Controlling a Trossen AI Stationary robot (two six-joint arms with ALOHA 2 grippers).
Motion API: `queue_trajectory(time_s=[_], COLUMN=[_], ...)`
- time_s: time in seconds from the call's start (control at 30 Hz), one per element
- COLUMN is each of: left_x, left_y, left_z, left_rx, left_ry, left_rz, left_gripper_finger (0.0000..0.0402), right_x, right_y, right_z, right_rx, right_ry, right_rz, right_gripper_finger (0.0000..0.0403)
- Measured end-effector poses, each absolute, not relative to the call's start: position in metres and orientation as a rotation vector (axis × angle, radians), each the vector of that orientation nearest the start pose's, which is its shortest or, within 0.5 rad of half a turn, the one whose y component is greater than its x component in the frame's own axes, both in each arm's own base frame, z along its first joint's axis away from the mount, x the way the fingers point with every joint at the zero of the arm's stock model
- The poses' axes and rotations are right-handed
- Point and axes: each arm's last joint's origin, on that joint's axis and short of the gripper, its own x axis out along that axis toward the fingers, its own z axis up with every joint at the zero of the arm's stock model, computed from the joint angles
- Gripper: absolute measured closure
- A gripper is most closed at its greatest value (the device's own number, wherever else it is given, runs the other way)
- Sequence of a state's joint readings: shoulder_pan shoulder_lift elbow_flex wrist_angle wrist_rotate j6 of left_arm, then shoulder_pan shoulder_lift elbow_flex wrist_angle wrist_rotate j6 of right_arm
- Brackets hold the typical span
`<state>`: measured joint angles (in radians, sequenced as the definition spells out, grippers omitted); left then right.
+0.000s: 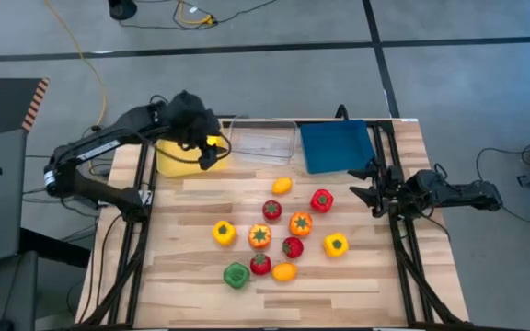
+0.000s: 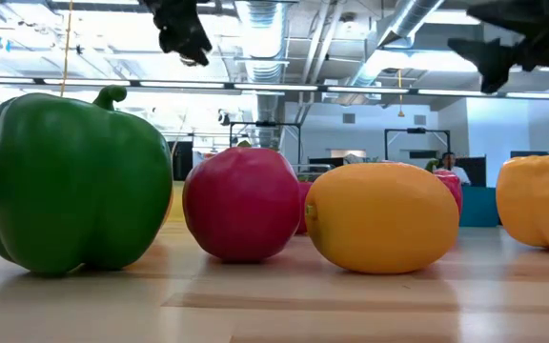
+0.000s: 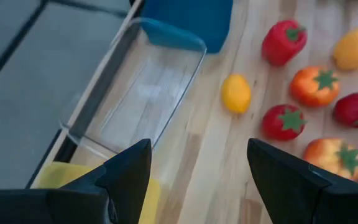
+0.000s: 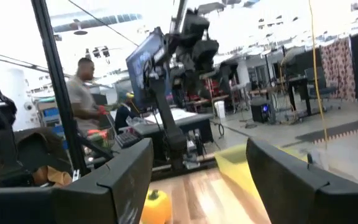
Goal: Sort produce into baskets
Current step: Put the red bell pepper into the blue bin
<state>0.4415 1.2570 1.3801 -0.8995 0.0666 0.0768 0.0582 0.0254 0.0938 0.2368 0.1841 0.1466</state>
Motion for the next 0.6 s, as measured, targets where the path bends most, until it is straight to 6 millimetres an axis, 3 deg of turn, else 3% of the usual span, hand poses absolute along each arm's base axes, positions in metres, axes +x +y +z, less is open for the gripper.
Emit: queue_trajectory(time_s=[0.27,0.6], left_x=[0.211,0.221], left_y=[0.083,0.071], left_z=[0.347,0.287], left_rx=[-0.158,-0.183], left_ry=[0.678,0.497], left_rz=[0.309,0.272], left_gripper_finger=[0.0148,0.0148], right_x=[0.091,0.122], right_y=[0.000,0.000], right_z=[0.250,0.281], right_rx=[0.141,0.086], right_ry=[-0.164,0.211], right_rz=[-0.118,-0.215], right_gripper_finger=[0.0116,0.0117])
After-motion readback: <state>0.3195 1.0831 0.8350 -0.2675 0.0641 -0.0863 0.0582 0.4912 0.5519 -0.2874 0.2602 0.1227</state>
